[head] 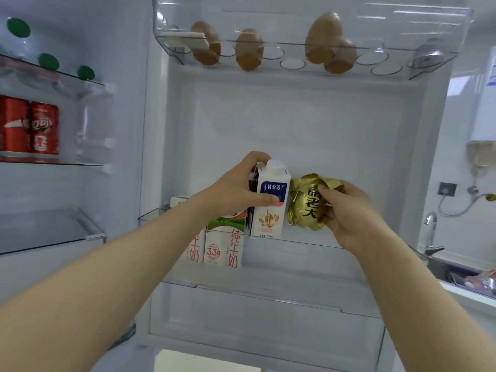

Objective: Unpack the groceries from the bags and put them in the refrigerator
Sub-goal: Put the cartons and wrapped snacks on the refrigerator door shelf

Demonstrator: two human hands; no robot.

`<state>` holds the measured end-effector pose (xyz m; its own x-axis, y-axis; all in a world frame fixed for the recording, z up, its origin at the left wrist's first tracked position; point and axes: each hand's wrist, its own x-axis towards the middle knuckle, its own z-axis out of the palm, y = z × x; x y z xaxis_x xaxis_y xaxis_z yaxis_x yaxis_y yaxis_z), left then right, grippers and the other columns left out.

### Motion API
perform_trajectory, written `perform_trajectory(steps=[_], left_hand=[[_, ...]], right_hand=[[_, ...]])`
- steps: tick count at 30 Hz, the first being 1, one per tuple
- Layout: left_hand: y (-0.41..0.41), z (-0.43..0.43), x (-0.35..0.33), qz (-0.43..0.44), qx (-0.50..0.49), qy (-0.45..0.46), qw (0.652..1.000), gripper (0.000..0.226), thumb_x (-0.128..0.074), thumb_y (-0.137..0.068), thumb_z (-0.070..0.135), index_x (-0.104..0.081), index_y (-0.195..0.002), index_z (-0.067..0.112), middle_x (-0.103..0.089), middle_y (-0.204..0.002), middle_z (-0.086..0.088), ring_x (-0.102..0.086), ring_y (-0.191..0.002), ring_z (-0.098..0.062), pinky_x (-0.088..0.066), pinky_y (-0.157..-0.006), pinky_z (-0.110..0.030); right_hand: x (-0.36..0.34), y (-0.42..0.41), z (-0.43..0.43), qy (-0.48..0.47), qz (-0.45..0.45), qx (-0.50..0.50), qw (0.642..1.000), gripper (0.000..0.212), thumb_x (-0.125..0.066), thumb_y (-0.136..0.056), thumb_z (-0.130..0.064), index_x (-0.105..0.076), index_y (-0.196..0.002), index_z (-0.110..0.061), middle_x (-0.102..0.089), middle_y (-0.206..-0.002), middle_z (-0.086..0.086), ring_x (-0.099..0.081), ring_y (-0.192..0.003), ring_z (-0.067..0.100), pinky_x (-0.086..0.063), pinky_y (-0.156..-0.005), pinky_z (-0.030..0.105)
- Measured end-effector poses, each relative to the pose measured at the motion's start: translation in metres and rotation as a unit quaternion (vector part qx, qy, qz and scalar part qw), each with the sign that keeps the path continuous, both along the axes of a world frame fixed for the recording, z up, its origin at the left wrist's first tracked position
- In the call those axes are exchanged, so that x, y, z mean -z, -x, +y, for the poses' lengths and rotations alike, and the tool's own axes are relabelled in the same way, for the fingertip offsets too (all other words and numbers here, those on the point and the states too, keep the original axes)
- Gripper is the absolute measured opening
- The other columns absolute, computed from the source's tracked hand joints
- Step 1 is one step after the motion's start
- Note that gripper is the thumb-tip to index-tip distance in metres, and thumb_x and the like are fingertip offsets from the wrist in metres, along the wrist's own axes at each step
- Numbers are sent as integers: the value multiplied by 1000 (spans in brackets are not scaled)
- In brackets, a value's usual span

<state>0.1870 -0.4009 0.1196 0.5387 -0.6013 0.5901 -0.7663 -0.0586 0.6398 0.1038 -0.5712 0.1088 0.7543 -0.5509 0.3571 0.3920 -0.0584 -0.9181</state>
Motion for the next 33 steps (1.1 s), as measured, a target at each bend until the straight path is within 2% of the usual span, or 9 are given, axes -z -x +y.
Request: perform_trajectory(steps=[5, 9, 13, 18, 19, 21, 22, 26, 33], left_hand=[[-4, 4, 2, -35, -26, -90, 995, 61, -75, -77, 22, -32, -117, 37, -51, -102, 20, -59, -86, -3, -54, -63, -13], [-8, 5, 8, -69, -50, -154, 984, 59, -80, -71, 26, -41, -115, 36, -60, -105, 10, -61, -90, -7, -56, -78, -27], [-10, 4, 9, -80, -68, -200, 974, 58, -80, -68, 26, -43, -110, 40, -55, -110, 7, -59, -95, -14, -53, -86, -36], [-10, 4, 13, -144, -123, -234, 954, 61, -78, -69, 33, -44, -118, 38, -47, -113, 7, -45, -106, -14, -45, -90, -34], [-10, 4, 13, -154, -128, -230, 952, 61, -78, -69, 32, -44, -120, 37, -42, -115, 8, -40, -109, -12, -42, -92, -33], [-10, 5, 13, -165, -135, -225, 951, 62, -76, -71, 31, -45, -124, 34, -34, -118, 11, -31, -110, -9, -38, -94, -30], [-10, 5, 13, -169, -137, -229, 949, 62, -75, -72, 31, -44, -125, 33, -34, -118, 11, -31, -110, -9, -38, -94, -29], [-7, 4, 14, -170, -139, -240, 946, 62, -74, -73, 31, -43, -127, 32, -43, -120, 10, -44, -110, -12, -43, -94, -33], [-7, 2, 14, -187, -155, -257, 935, 66, -73, -74, 29, -39, -131, 33, -43, -121, 7, -43, -111, -14, -43, -94, -35]], right_hand=[[3, 2, 0, 34, 23, -3, 999, 12, -53, -94, -7, -60, -87, -15, -65, -91, 8, -62, -93, 27, -52, -80, 37], [5, 4, 1, 76, 46, -1, 996, 13, -53, -93, -8, -61, -87, -15, -65, -91, 8, -62, -91, 26, -51, -78, 35], [4, 3, 0, 87, 64, 4, 994, 13, -54, -93, -7, -60, -86, -16, -65, -91, 8, -61, -92, 26, -50, -74, 33], [4, 3, 1, 113, 86, -7, 990, 14, -56, -91, -5, -62, -84, -15, -66, -90, 9, -61, -90, 26, -50, -75, 32], [4, 4, 1, 125, 92, -9, 988, 14, -57, -90, -4, -62, -83, -15, -66, -90, 9, -61, -87, 24, -51, -73, 27], [4, 5, 1, 151, 101, -4, 983, 12, -58, -90, -4, -61, -83, -14, -64, -83, 5, -58, -75, 15, -47, -55, 11], [4, 6, 1, 159, 103, 0, 982, 11, -58, -90, -4, -61, -84, -13, -62, -79, 2, -57, -71, 13, -45, -48, 9], [4, 2, 0, 191, 168, -25, 967, 10, -61, -88, -6, -62, -81, -14, -64, -82, 7, -60, -74, 20, -51, -63, 26], [4, -4, 0, 322, 272, 4, 907, 12, -60, -87, 1, -59, -90, -10, -64, -97, 17, -67, -81, 31, -57, -78, 43]])
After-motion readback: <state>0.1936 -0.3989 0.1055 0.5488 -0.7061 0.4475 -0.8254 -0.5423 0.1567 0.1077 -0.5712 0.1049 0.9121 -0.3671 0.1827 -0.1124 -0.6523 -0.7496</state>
